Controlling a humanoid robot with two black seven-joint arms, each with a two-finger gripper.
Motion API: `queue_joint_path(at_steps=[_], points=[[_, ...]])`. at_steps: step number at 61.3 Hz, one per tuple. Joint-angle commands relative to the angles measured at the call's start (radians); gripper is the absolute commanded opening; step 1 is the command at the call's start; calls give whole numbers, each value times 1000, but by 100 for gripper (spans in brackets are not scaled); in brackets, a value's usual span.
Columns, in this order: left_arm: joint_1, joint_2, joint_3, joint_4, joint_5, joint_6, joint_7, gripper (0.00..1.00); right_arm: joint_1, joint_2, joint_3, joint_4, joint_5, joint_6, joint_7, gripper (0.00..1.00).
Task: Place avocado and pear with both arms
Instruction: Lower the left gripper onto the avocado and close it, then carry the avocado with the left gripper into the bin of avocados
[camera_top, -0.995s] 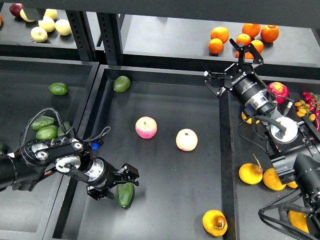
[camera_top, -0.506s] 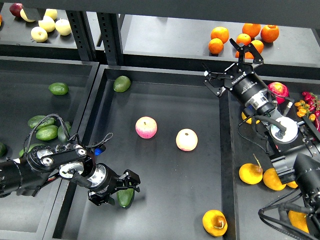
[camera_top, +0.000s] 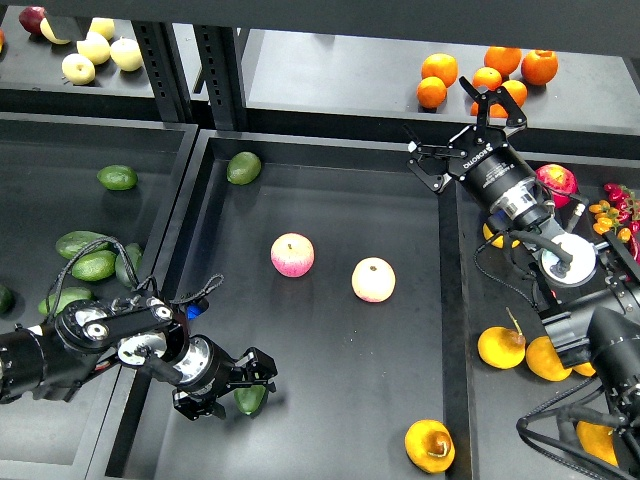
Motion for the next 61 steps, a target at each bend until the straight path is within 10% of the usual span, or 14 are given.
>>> queue_joint_path(at_steps=[1,25,61], points=[[11,-17,-11,2,25,0,0,94,0,0,0,1,0,0,0,100],[17,-31,-60,39,103,0,0,53,-1,0,1,4,0,0,0,100],[13,-25,-211,36,125,0,0,29,-21,0,1,10,0,0,0,100]])
